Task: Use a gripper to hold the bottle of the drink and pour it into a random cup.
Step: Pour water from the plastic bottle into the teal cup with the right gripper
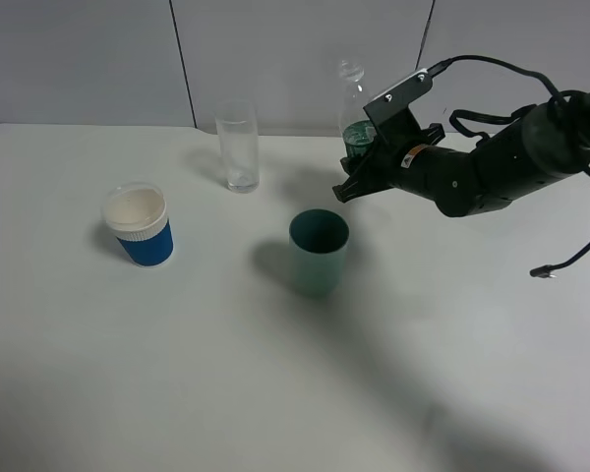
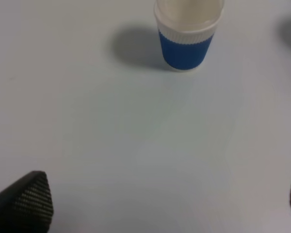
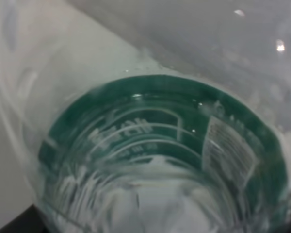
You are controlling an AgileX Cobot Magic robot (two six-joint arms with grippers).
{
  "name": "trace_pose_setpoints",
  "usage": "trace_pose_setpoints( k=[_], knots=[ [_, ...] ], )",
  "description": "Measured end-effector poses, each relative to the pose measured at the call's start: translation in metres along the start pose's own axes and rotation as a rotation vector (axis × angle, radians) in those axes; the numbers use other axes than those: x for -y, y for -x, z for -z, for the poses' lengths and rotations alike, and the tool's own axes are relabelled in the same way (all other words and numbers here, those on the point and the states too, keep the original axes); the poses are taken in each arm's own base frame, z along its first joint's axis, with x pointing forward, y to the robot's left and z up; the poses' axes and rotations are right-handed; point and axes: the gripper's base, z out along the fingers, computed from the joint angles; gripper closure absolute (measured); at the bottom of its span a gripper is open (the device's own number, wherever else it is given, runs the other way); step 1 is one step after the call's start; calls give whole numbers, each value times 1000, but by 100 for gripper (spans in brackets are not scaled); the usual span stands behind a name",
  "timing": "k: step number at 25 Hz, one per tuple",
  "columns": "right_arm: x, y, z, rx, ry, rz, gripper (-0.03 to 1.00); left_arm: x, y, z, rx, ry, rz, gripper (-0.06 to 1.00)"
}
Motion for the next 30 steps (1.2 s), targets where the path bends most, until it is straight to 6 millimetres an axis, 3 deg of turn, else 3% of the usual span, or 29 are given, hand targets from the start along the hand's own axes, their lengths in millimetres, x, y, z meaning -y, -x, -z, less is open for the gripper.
trace_pose_setpoints(
  k=[5, 18, 30],
  knots=[
    [4, 12, 6, 34, -14, 37, 43, 0, 0, 0, 0, 0, 0, -5],
    [-6, 10, 9, -27, 48, 142, 43, 0, 0, 0, 0, 0, 0, -5],
    [-2, 38, 33, -3, 125, 257, 43, 0, 0, 0, 0, 0, 0, -5]
  ],
)
